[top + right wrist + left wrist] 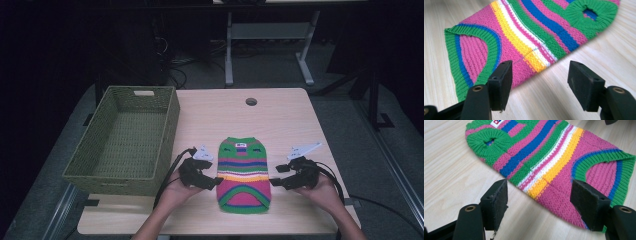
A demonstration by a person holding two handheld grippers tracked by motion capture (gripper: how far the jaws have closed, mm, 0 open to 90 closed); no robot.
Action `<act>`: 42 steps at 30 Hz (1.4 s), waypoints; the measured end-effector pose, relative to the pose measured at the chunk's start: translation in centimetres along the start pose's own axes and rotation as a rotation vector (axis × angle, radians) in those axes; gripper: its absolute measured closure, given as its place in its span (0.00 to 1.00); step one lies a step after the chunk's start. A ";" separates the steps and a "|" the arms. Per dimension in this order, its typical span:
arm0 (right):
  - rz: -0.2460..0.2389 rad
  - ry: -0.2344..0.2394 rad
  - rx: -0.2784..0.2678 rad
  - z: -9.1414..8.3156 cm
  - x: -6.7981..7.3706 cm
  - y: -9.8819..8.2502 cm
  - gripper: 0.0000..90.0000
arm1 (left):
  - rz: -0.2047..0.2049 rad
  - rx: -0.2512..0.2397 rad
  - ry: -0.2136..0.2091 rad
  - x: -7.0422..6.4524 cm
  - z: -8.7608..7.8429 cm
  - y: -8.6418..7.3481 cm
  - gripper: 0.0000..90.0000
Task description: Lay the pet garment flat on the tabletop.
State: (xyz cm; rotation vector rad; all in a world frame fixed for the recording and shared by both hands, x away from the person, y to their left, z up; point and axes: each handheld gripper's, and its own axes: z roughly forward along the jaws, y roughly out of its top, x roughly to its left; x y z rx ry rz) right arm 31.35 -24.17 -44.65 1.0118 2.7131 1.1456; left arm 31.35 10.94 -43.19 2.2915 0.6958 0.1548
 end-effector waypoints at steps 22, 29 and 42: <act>0.025 -0.034 -0.053 -3.1 0.0 -3.8 0.36 | -0.027 -0.016 0.030 -1.2 -1.7 -3.0 0.27; 0.037 -0.047 -0.046 -3.5 0.0 -4.8 0.36 | -0.019 -0.009 0.048 -1.4 -2.2 -3.8 0.26; 0.053 -0.072 -0.076 -4.3 0.1 -7.3 0.36 | -0.035 -0.015 0.058 -1.8 -2.7 -5.7 0.26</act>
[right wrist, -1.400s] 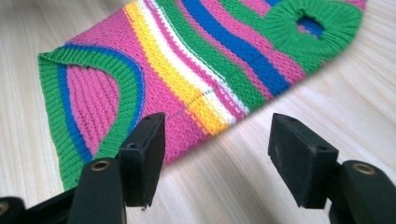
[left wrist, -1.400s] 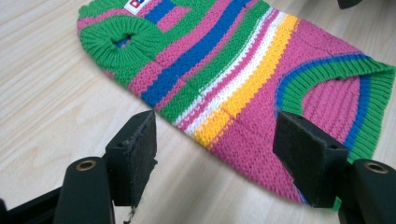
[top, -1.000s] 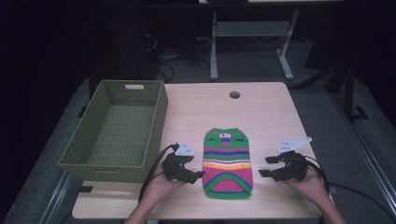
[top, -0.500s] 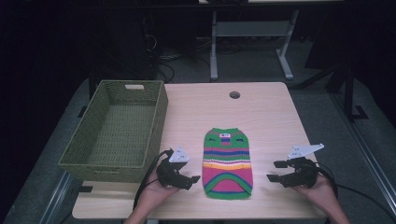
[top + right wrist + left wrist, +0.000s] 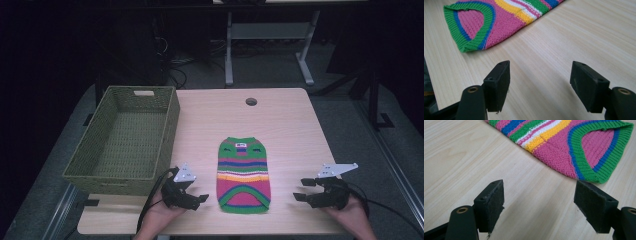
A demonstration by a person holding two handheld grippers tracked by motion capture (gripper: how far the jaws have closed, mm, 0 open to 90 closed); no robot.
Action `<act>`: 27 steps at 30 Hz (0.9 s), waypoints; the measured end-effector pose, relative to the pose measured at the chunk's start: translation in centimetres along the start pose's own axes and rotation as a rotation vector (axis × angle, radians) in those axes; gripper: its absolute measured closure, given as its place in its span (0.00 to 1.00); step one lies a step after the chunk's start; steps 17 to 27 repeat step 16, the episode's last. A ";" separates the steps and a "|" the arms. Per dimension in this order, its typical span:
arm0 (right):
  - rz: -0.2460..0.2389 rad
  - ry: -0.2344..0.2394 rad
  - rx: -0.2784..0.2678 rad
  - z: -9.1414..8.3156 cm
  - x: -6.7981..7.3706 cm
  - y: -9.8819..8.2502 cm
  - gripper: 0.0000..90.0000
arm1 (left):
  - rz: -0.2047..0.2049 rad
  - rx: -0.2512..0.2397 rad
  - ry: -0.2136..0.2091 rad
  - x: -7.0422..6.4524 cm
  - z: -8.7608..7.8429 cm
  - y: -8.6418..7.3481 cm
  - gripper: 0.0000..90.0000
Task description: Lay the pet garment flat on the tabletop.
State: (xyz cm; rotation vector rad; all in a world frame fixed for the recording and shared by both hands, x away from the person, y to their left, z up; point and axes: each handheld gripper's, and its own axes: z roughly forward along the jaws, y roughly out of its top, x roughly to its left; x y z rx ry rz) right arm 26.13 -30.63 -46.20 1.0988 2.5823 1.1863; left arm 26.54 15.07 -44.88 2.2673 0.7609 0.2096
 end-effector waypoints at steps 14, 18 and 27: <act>0.027 -0.028 -0.060 -1.8 1.3 -2.7 0.31 | 0.016 -0.018 0.014 -0.8 -1.3 -1.7 0.26; 0.039 -0.040 -0.066 -2.0 1.5 -3.2 0.29 | 0.028 -0.017 0.019 -0.8 -1.4 -1.6 0.26; 0.039 -0.040 -0.066 -2.0 1.5 -3.2 0.29 | 0.028 -0.017 0.019 -0.8 -1.4 -1.6 0.26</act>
